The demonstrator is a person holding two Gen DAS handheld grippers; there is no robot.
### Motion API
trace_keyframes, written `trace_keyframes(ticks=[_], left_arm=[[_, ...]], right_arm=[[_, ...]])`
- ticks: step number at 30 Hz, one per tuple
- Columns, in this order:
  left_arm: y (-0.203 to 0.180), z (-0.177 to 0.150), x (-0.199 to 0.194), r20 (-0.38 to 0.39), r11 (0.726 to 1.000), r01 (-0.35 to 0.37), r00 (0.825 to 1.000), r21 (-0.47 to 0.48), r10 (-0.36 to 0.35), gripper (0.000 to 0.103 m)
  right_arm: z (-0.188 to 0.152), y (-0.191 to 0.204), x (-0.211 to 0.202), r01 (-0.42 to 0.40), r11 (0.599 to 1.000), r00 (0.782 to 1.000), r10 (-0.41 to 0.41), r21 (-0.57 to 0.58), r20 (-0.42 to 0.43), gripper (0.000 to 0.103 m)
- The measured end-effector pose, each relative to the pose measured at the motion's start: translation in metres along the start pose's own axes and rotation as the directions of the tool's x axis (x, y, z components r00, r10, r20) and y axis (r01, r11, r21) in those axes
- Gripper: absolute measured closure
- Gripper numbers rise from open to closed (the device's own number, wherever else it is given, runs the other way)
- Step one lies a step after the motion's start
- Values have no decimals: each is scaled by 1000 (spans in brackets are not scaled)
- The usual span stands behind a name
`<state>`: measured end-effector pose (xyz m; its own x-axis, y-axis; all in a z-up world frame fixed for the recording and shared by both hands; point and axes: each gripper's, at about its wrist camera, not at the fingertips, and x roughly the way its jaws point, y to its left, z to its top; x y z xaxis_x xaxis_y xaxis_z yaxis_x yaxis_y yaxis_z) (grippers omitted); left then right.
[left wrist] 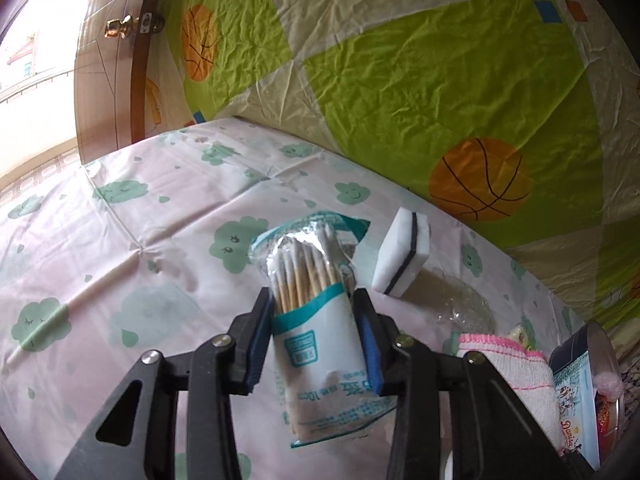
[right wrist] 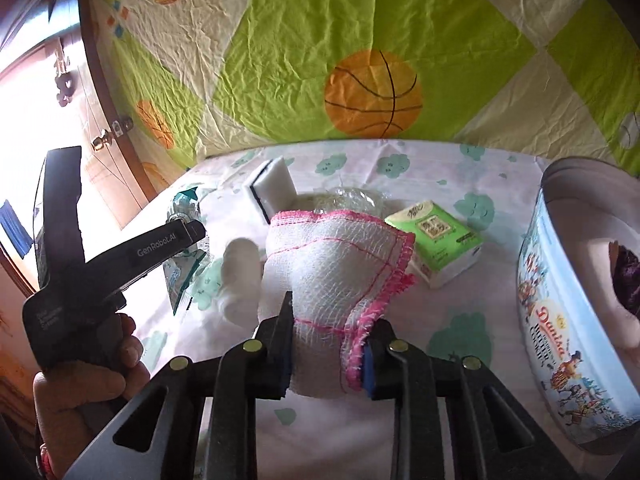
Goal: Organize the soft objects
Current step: 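Lift the cloth and swab pack off the table with both tools, then carry the cloth and swab pack over the tin with both tools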
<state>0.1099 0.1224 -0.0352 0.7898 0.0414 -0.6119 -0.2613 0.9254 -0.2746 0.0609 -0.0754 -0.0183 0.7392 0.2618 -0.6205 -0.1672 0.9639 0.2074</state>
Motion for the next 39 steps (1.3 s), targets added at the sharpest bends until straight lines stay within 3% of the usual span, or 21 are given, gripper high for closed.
trace_keyframes(ticks=[4, 10, 14, 19, 27, 39], left_arm=[[5, 7, -14, 90, 999, 34, 995, -24, -32, 65], [-2, 9, -35, 220, 999, 44, 974, 18, -47, 65], [-14, 6, -43, 254, 996, 53, 965, 75, -70, 65], [-28, -1, -49, 294, 990, 9, 955, 141, -51, 65], [-29, -2, -47, 288, 990, -16, 957, 141, -25, 65], [-33, -5, -51, 300, 987, -27, 954, 158, -22, 65]], right_arm=[[4, 2, -27, 10, 999, 989, -5, -33, 146, 76], [6, 1, -58, 40, 998, 946, -24, -41, 324, 76], [7, -1, -61, 69, 997, 932, -53, -31, 359, 76], [3, -4, -64, 87, 996, 927, -70, -31, 368, 76], [-3, -8, -68, 109, 994, 923, -91, -27, 375, 76], [-8, -6, -81, 167, 984, 893, -124, -63, 432, 76]])
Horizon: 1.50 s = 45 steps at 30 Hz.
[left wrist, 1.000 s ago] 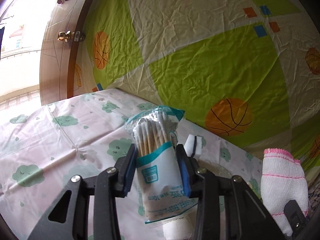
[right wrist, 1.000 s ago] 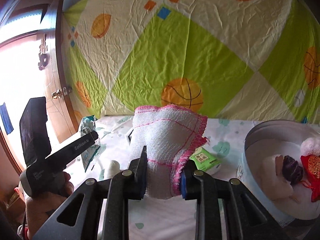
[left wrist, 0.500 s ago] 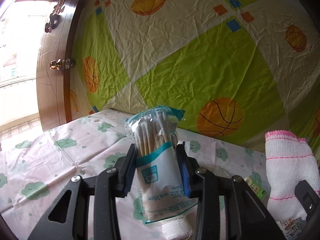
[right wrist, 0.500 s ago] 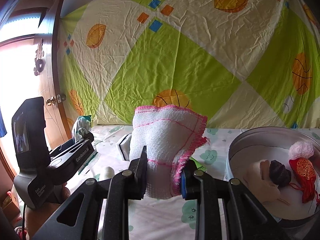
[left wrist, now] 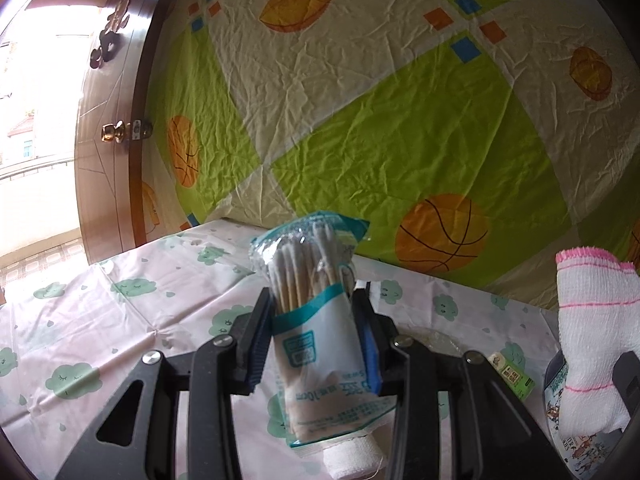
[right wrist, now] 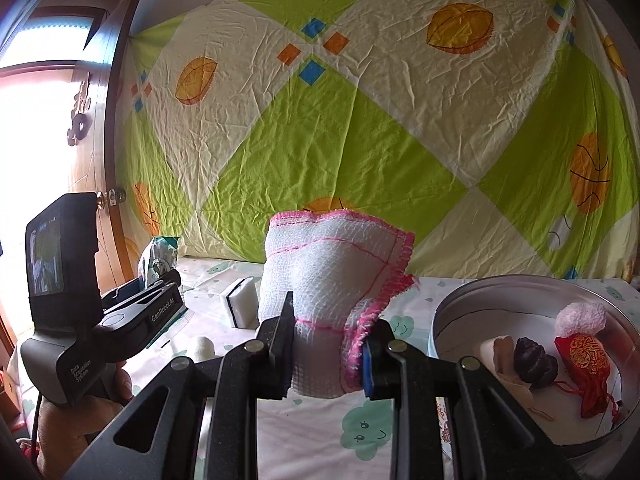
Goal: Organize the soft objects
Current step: 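Carry the cloth and swab pack over the tin with both tools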
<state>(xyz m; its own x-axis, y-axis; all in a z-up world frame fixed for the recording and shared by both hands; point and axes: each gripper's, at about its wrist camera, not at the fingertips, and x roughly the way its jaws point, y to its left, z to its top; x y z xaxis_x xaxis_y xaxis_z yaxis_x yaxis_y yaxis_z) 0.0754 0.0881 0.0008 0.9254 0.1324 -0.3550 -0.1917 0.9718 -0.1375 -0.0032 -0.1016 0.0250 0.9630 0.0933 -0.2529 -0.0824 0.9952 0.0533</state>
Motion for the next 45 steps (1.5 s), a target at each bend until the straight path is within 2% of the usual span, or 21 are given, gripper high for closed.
trace_keyframes(ticks=[15, 19, 28, 45], left_arm=[[-2, 0, -2, 12, 1000, -6, 1000, -9, 7, 65], [-2, -1, -5, 10, 1000, 5, 1000, -23, -4, 65], [-23, -6, -18, 13, 999, 29, 999, 19, -30, 65], [-50, -16, -39, -3, 995, 90, 996, 38, -90, 65]], right_arm=[[1, -2, -10, 29, 999, 999, -28, -24, 43, 76], [1, -3, -12, 31, 999, 998, -29, -23, 47, 76], [-1, -4, -24, 59, 996, 995, -54, -62, 88, 76], [-6, -18, -49, 123, 985, 984, -105, -121, 143, 76]])
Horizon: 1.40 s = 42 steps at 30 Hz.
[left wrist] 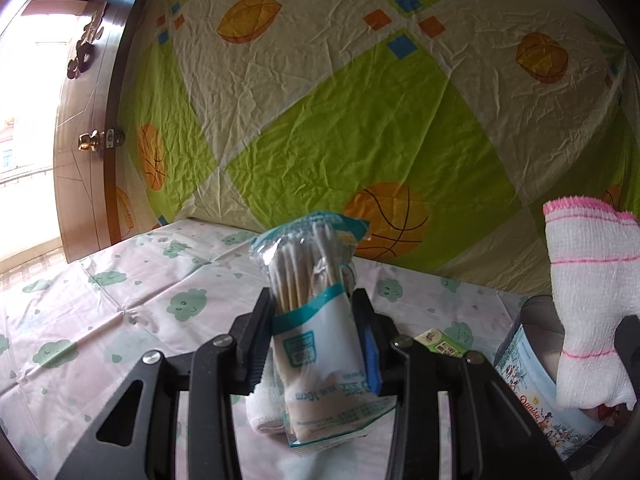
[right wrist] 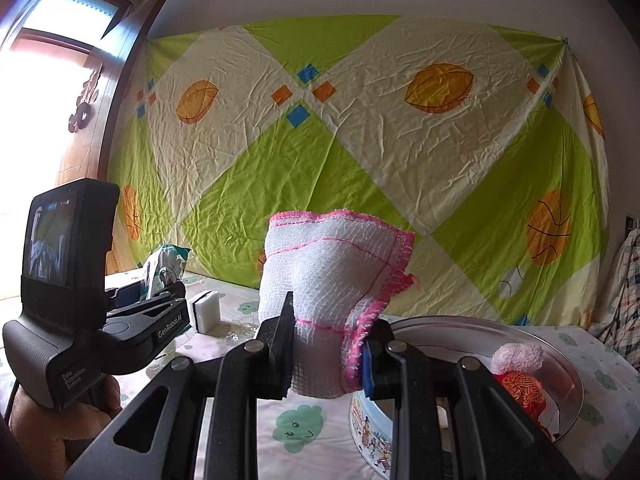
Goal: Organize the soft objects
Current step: 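Carry the cloth and swab pack over the tin with both tools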
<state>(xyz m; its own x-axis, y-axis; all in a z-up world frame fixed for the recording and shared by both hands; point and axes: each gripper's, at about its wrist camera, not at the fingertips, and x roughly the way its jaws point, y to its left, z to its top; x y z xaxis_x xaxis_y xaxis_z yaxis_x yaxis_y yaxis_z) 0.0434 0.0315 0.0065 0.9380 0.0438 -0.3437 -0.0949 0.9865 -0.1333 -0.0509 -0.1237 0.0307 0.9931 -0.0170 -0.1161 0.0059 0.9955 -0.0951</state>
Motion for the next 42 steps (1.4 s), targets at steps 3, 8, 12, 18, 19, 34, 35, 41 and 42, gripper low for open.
trace_keyframes(ticks=[3, 8, 12, 18, 19, 34, 35, 41, 42], left_arm=[[-6, -1, -3, 1, 1000, 10, 1000, 6, -10, 65], [-18, -3, -8, -2, 999, 34, 999, 16, -34, 65], [-29, -4, -11, -3, 998, 50, 999, 28, -50, 65], [-45, -4, -16, -1, 997, 71, 997, 44, -71, 65], [-47, -4, -17, -1, 996, 74, 997, 44, -74, 65], [-86, 2, -34, 25, 988, 128, 991, 88, -130, 65], [-89, 3, -36, 27, 987, 133, 990, 93, -136, 65], [-110, 4, -44, 35, 978, 168, 984, 125, -174, 65], [-114, 4, -45, 34, 976, 174, 983, 129, -180, 65]], right_arm=[[0, -7, -3, 9, 1000, 1000, -9, 5, 2, 76], [-1, -18, -7, 25, 1000, 1000, -25, 14, 7, 76], [-2, -26, -9, 37, 999, 999, -37, 21, 11, 76], [-2, -41, -13, 60, 998, 998, -60, 31, 17, 76], [-2, -43, -13, 64, 997, 998, -65, 33, 18, 76], [-1, -88, -25, 133, 989, 990, -136, 72, 36, 76], [0, -91, -26, 137, 988, 989, -140, 75, 37, 76], [1, -110, -30, 168, 982, 984, -172, 90, 43, 76], [0, -113, -31, 174, 981, 983, -179, 91, 44, 76]])
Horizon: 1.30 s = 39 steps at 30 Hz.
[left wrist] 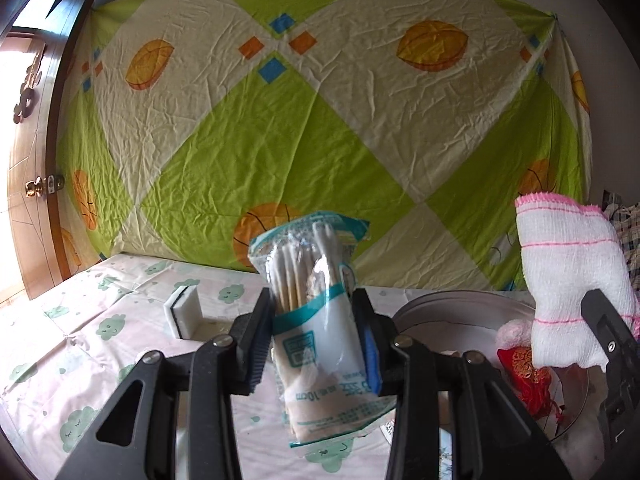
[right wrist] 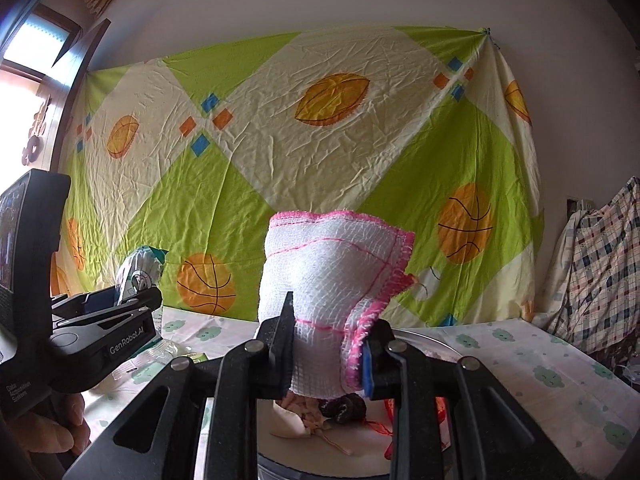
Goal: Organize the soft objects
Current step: 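Carry the cloth and swab pack over the tin with both tools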
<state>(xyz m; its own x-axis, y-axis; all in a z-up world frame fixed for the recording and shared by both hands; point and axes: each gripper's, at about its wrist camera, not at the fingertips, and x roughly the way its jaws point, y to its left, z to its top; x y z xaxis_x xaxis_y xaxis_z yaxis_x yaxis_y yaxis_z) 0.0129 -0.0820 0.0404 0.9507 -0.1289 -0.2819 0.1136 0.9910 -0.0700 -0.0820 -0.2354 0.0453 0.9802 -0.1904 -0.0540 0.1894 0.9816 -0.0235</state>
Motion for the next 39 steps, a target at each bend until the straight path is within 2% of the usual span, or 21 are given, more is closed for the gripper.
trace_keyframes(ticks=[17, 39], left_arm=[[-49, 6, -6, 6, 996, 80, 997, 39, -80, 65], [-109, 9, 4, -19, 980, 185, 983, 67, -184, 65]], right_arm=[[1, -48, 0, 87, 996, 996, -87, 17, 3, 76], [3, -92, 11, 190, 982, 982, -190, 20, -11, 76]])
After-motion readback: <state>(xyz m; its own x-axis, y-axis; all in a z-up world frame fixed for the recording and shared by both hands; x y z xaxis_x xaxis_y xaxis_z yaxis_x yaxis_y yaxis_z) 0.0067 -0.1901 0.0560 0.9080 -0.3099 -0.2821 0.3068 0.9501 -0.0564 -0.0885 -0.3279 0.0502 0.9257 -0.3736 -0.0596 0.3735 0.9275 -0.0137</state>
